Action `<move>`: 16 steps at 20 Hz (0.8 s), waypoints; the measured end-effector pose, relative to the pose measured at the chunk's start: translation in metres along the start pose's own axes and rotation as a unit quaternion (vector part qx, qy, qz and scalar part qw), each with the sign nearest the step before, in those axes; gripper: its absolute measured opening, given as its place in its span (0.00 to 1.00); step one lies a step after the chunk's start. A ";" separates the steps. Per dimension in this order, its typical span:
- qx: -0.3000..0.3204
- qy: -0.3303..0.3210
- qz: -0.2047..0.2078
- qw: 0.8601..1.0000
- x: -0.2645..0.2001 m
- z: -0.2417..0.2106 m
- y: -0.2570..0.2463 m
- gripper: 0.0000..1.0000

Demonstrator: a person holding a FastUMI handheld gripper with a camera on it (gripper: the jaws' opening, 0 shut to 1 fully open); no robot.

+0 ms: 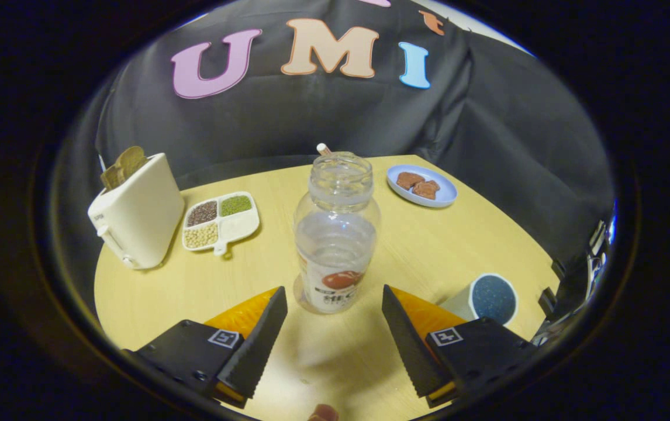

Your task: Take the bottle from table, then pour the juice into the cup, finally place the bottle on the coaster

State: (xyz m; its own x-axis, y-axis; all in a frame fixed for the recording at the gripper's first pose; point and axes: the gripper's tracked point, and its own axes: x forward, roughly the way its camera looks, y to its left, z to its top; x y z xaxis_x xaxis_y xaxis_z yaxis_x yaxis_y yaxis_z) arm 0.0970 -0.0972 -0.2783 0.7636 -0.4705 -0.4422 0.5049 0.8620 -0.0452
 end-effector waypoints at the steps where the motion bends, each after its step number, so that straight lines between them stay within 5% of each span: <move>1: -0.002 0.000 0.006 1.000 -0.008 0.001 -0.001 1.00; 8: -0.027 -0.025 0.054 0.998 -0.077 0.023 -0.010 1.00; 16: -0.057 -0.104 0.132 0.984 -0.150 0.100 -0.010 1.00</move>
State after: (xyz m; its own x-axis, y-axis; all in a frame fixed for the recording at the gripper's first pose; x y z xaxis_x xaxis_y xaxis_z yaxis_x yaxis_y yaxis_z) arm 0.0179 -0.0537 -0.1224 0.9338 -0.2461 -0.2598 0.2390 0.9692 -0.0591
